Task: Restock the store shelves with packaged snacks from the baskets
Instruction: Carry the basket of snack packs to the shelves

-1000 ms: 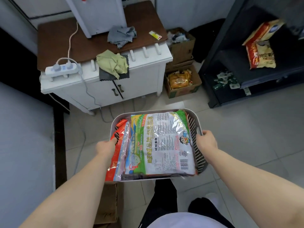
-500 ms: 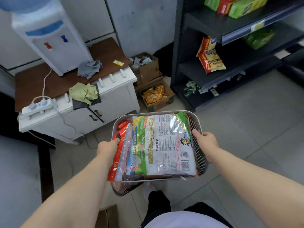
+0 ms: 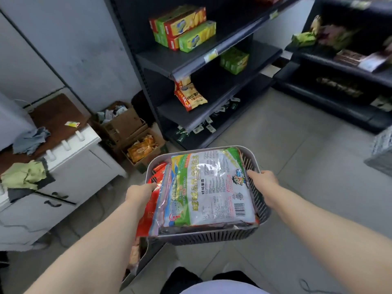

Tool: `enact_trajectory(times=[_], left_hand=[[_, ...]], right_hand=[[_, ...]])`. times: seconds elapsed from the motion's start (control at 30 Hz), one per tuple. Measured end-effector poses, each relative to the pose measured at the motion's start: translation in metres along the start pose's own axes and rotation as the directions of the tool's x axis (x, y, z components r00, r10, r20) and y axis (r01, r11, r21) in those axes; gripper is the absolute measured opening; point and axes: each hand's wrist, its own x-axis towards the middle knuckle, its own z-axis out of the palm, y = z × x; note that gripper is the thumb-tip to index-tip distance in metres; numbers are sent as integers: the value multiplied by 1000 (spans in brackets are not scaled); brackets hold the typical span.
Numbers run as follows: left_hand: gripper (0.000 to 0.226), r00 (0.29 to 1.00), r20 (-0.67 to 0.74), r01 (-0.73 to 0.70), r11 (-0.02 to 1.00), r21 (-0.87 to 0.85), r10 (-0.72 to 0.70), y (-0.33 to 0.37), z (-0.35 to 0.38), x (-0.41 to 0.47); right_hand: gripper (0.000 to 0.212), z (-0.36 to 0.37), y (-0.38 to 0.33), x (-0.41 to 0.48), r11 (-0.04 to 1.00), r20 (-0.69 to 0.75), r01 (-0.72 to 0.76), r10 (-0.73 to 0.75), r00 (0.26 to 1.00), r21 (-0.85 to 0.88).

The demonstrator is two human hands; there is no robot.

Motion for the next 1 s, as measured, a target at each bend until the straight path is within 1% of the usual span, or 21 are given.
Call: enact_trajectory(times=[0.13,0.23,0.33,0.43,0.53,0.67,0.8,0.9,1.0], left_hand=[[37,994,75,-86,992,93,79,43,55,-21],[39,984,135,-134,980,149,114,76,96,-27],[36,970,186,-188,964,190,153,111,137,-27],[30,950,241,-250,946,206,198,147,177,-23],[28,928,296,-297,929,219,227,189,218,-15],[28,895,373,-350,902,252,243,243,273,-10],[31,861,419,-427,856,291,287,292,326,-9],[28,832,461,-474,826,304,308,322,368,-15],[25,813,486,-507,800,323,319,342,401,-27]], right_hand=[[32,-56,5,26,994,-92,-44,54,994,103],[43,-90,10,50,984,-128,-67,89,988,163],[31,-120,9,72,973,-169,-80,118,978,218],[27,-146,-2,93,967,-237,-88,146,960,238],[25,-167,-20,118,966,-295,-86,159,942,245],[41,-196,-35,150,948,-337,-115,216,916,297],[38,-224,-46,176,921,-376,-96,248,893,378],[51,-250,-49,197,900,-393,-117,296,871,419],[63,-275,-51,215,877,-375,-135,331,866,461]])
